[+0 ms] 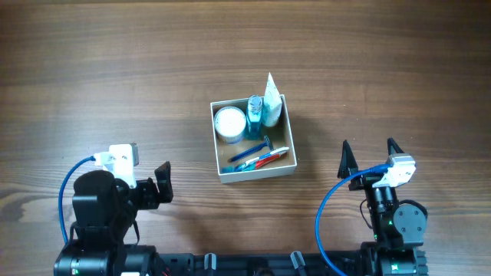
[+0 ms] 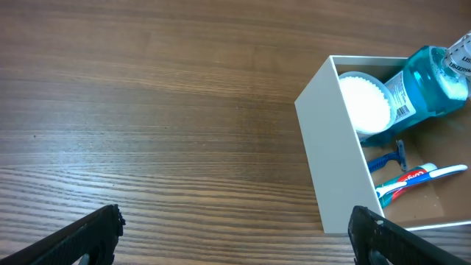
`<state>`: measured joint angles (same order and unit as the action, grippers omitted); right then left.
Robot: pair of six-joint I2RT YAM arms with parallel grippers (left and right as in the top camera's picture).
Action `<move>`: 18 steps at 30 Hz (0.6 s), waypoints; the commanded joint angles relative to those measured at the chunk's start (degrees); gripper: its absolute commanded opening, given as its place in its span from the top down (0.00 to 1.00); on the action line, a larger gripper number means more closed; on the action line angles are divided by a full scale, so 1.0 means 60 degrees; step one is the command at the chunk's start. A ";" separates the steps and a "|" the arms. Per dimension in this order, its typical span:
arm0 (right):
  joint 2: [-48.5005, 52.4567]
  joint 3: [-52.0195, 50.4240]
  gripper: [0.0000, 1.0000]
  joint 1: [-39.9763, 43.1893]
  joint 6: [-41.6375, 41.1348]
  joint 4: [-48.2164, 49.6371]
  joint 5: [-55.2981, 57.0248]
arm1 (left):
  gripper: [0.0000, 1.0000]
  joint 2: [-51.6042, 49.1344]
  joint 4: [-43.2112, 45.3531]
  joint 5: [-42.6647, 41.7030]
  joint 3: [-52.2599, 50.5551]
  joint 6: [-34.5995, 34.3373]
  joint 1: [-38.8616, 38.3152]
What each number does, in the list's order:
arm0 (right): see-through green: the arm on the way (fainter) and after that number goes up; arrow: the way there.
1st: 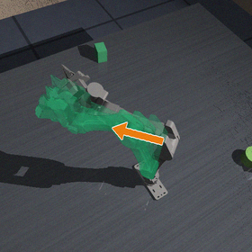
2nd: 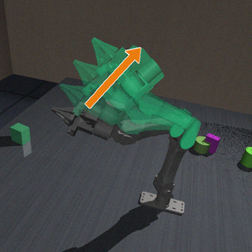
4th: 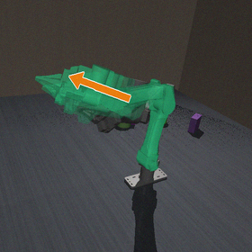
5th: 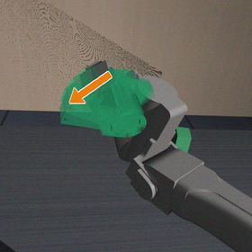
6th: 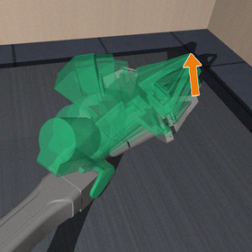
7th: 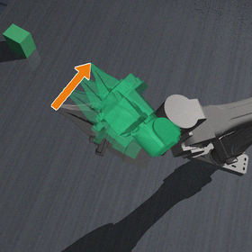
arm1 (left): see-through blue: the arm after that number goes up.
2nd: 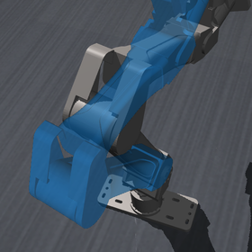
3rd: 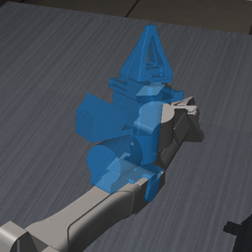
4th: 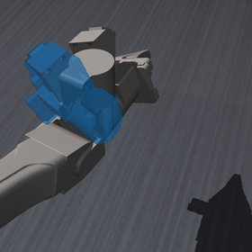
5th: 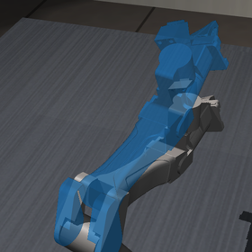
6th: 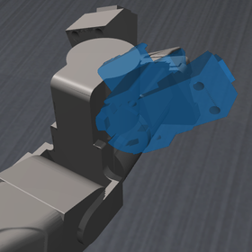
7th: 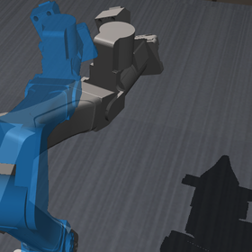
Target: Pack container
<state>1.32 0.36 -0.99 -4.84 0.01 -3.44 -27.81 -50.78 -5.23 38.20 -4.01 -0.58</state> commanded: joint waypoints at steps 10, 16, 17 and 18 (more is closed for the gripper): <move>0.0069 -0.0007 0.00 -0.0018 -0.0007 0.0026 -0.0149 | 0.00 0.3818 0.5745 0.0062 -0.4375 0.1326 -0.0408; 0.0069 -0.0007 0.00 -0.0018 -0.0007 0.0026 -0.0149 | 0.00 0.4295 0.9012 0.0452 -0.6320 0.2353 -0.0430; 0.0069 -0.0007 0.00 -0.0018 -0.0007 0.0026 -0.0149 | 0.00 0.4404 0.8561 0.0452 -0.6313 0.2350 -0.0430; 0.0069 -0.0007 0.00 -0.0018 -0.0007 0.0026 -0.0149 | 0.00 0.4521 0.8171 0.0444 -0.6313 0.2353 -0.0430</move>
<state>1.72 0.36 -0.99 -4.84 -0.01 -3.49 -2.96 1.61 -3.38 1.50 7.81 -2.76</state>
